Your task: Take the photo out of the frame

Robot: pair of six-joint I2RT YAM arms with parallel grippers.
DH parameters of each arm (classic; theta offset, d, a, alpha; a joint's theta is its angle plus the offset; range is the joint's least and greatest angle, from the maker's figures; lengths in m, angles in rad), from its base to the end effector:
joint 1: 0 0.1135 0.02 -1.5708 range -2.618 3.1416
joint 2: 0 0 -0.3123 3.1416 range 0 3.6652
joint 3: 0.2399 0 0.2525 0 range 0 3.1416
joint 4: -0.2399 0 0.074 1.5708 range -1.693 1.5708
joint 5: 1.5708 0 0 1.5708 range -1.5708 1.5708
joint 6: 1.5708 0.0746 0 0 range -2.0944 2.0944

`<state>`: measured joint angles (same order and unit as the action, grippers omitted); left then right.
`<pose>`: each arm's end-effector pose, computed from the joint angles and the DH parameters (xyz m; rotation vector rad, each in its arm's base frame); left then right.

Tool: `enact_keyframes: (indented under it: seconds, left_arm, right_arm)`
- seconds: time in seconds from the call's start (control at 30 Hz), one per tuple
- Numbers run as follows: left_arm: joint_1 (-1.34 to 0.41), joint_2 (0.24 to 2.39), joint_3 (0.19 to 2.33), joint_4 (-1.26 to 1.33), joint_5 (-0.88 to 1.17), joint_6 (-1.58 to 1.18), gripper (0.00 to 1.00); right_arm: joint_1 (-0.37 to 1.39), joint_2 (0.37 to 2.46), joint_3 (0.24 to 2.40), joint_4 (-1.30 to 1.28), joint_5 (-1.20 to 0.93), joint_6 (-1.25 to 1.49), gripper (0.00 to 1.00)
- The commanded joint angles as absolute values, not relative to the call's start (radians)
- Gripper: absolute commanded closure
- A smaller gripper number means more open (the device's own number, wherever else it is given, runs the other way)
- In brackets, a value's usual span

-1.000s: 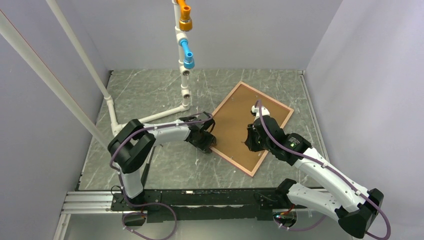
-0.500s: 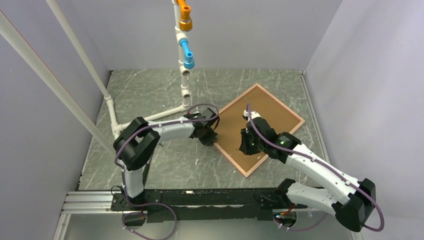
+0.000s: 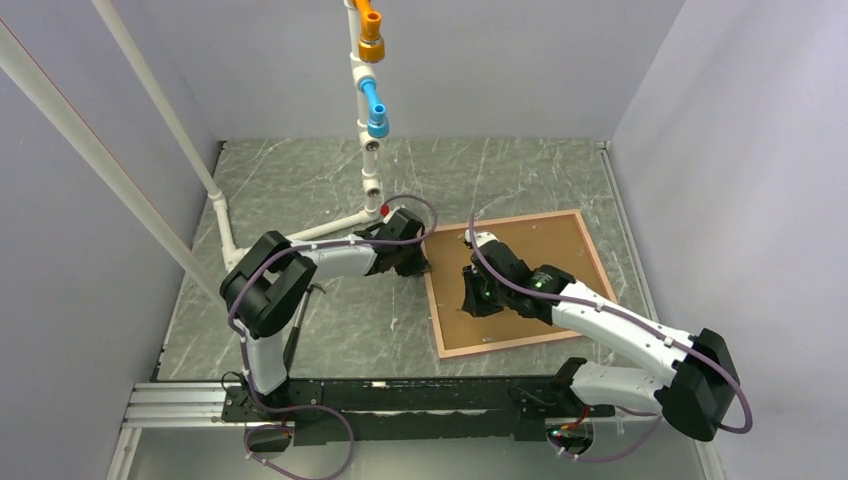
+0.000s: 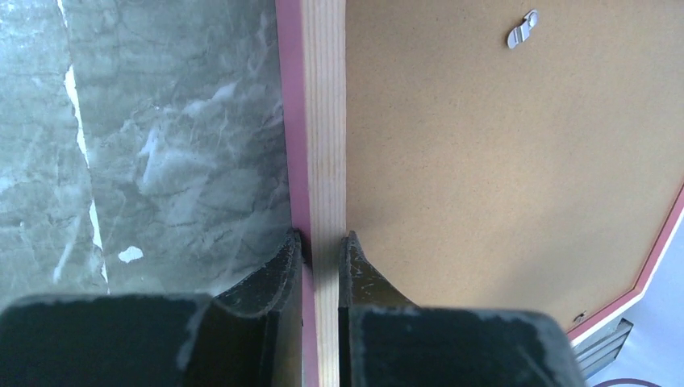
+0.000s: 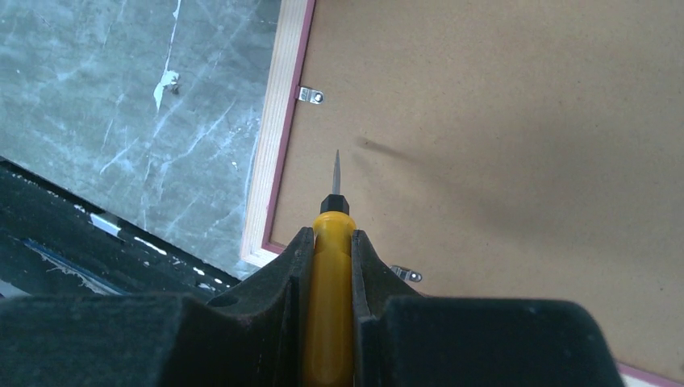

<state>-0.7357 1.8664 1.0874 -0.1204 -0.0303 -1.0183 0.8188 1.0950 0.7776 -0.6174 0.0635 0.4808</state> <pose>0.3130 -0.2802 0.1663 -0.3810 2.5809 -0.6745 0.1516 0.1552 0.2521 -0.4045 2.5303 0.4455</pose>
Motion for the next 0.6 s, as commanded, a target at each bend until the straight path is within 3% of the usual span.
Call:
enact_keyframes:
  seconds: [0.0,0.57]
  left_arm:
    - [-0.715,1.916,1.01,-0.15,-0.029,-0.943,1.0]
    - [-0.712,1.906,0.973,-0.107,-0.009,-0.961,1.0]
  right_arm:
    - [0.832,1.136,0.792,-0.529,0.056,0.5,1.0]
    - [0.841,1.295,0.913,-0.49,0.057,0.482,1.0]
